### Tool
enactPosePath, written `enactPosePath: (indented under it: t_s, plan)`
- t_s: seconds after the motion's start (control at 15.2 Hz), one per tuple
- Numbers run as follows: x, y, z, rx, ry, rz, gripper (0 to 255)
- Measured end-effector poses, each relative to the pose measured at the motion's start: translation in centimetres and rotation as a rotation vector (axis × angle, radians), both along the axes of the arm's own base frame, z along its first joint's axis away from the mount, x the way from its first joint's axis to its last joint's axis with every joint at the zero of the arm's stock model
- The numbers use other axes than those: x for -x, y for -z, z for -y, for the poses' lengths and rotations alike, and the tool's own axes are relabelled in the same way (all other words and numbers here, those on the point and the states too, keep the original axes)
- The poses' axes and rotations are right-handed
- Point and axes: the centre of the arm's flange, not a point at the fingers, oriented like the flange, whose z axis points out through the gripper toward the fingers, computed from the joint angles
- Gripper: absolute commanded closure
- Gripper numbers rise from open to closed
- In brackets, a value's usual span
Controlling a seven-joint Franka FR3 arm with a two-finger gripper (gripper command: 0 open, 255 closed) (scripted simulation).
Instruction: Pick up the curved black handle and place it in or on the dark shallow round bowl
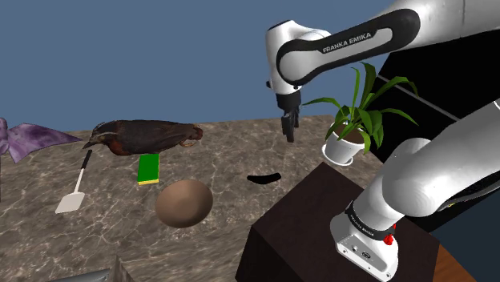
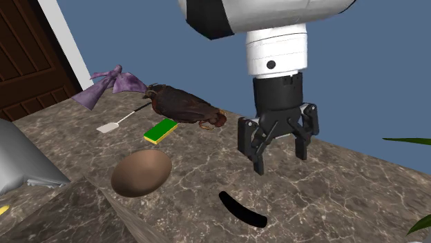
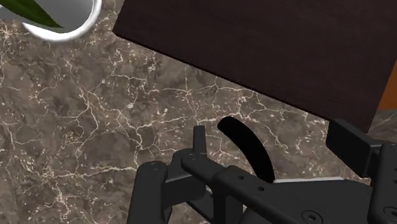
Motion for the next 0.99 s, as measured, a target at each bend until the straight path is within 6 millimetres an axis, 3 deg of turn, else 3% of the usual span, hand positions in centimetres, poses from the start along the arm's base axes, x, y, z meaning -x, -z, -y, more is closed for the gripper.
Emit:
enactPosePath:
  t_s: [0.59,0.99]
  plan:
    - [-1.7,13.7,-3.2,0.09,-0.355,-0.213,0]
    - [-0.7,16.8,-2.2,0.1,-0.398,-0.239,0]
